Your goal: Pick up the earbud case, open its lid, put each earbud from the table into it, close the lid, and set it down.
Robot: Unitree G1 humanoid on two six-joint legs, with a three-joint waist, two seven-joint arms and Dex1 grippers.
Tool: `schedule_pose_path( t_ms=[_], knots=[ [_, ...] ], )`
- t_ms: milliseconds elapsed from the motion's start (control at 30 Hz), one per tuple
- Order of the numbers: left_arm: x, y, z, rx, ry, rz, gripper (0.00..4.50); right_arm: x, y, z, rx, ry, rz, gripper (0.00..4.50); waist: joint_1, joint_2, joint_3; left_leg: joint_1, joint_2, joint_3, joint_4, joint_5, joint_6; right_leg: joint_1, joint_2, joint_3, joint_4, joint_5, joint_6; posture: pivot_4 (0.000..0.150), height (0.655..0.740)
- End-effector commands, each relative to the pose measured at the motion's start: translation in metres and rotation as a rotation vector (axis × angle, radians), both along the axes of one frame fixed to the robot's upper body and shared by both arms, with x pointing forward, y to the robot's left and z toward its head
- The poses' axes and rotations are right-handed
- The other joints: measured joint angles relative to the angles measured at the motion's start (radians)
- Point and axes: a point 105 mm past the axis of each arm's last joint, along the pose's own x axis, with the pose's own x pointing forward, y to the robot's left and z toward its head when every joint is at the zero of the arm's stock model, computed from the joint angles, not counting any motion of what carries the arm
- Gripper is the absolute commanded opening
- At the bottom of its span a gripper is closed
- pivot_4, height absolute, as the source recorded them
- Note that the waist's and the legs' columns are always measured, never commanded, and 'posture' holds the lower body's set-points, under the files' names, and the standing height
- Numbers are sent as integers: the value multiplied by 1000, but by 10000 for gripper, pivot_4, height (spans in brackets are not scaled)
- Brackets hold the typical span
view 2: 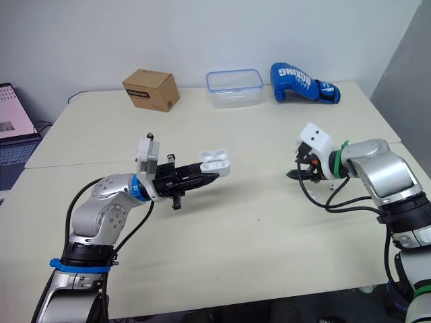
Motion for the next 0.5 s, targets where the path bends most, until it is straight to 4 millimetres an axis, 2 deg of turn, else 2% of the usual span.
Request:
schedule_pose_path(
  t_ms=[33, 233, 500],
  knots=[
    [-7, 3, 12, -18, -47, -22, 7710, 1, -14, -11, -58, 15, -27, 26957, 0, 0, 0, 0, 0, 0, 0, 0, 0, 0, 0, 0, 0, 0, 0, 1500, 7307],
    [-9, 4, 8, -15, -40, -33, 7710, 0, -31, -32, -101, 75, -59, 26957, 0, 0, 0, 0, 0, 0, 0, 0, 0, 0, 0, 0, 0, 0, 0, 1500, 7307],
    [-12, 2, 5, -11, -31, -57, 7710, 1, -42, -44, -138, 122, -60, 26957, 0, 0, 0, 0, 0, 0, 0, 0, 0, 0, 0, 0, 0, 0, 0, 1500, 7307]
  ],
)
